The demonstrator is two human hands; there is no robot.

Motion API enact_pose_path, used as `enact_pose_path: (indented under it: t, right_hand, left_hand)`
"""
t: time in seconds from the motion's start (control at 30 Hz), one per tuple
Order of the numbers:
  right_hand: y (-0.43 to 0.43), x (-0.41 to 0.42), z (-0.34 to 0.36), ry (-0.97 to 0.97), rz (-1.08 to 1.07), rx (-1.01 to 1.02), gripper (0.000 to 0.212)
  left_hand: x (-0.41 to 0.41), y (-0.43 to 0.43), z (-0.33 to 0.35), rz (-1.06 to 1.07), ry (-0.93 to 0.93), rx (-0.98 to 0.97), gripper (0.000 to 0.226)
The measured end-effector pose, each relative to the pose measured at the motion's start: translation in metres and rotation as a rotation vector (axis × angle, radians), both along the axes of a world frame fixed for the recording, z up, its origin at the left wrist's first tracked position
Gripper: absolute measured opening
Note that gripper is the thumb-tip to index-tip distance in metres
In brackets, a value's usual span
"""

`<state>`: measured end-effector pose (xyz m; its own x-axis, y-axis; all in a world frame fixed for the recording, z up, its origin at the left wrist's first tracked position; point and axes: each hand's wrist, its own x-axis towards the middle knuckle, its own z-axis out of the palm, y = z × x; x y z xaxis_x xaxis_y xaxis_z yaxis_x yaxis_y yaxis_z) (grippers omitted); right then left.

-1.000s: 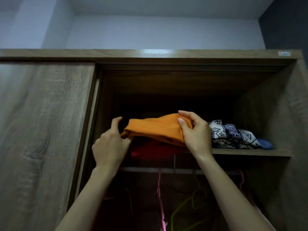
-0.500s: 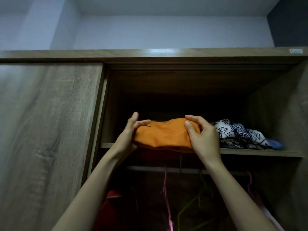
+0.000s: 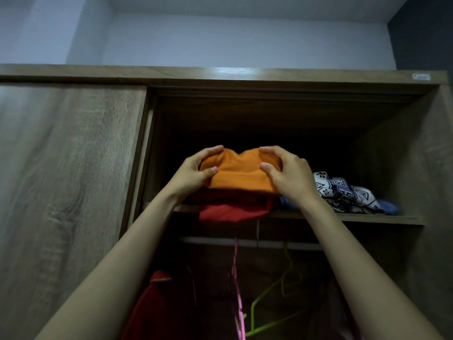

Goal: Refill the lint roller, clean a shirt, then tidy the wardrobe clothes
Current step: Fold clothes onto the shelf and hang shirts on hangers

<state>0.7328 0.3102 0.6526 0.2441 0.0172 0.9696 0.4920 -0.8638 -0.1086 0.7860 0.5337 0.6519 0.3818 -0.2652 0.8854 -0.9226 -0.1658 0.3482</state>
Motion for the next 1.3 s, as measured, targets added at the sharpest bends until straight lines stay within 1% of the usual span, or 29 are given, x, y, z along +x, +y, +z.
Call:
enact_pose_path:
  t: [0.07,0.17,0.3,0.43,0.57,0.67,0.77,0.9,0.97,1.13,1.2,1.3]
  right_hand:
    - [-0.003,-0.002,0.008,-0.040,0.042,-0.002,0.038]
    - [-0.007,-0.013,0.005,-0.138,0.158,0.018,0.041]
    - [-0.004,-0.036,-0.013,-0.228,0.261,0.054,0.043]
    - [0.008,-0.072,-0.032,-0.273,0.375,0.096,0.043]
    - [0.019,-0.107,-0.064,-0.314,0.501,0.131,0.044]
    - [0.019,-0.121,-0.105,-0.267,0.569,0.193,0.042]
    - [0.018,-0.127,-0.160,-0.141,0.605,0.280,0.043]
    - [0.016,-0.127,-0.233,0.027,0.542,0.411,0.045]
    - [0.015,-0.124,-0.265,0.138,0.544,0.485,0.043]
    - [0.017,-0.118,-0.323,0.329,0.548,0.601,0.039]
    - [0.018,-0.114,-0.339,0.375,0.555,0.650,0.033]
    - [0.019,-0.108,-0.352,0.413,0.566,0.711,0.029]
  left_hand:
    - [-0.007,-0.002,0.011,0.010,-0.044,0.005,0.049]
    - [-0.026,-0.007,0.015,-0.069,-0.145,-0.080,0.049]
    - [-0.052,-0.010,0.005,-0.130,-0.256,-0.172,0.049]
    - [-0.094,-0.012,-0.005,-0.143,-0.315,-0.236,0.049]
    - [-0.132,-0.010,-0.036,-0.202,-0.279,-0.276,0.049]
    - [-0.148,-0.010,-0.080,-0.218,-0.204,-0.322,0.050]
    - [-0.153,-0.013,-0.135,-0.210,-0.054,-0.320,0.051]
    - [-0.152,-0.019,-0.207,-0.183,0.174,-0.330,0.048]
    - [-0.149,-0.020,-0.240,-0.157,0.269,-0.345,0.047]
    - [-0.143,-0.020,-0.305,-0.088,0.503,-0.309,0.049]
    - [-0.141,-0.017,-0.323,-0.062,0.575,-0.266,0.053]
    - [-0.138,-0.011,-0.340,-0.040,0.680,-0.081,0.070]
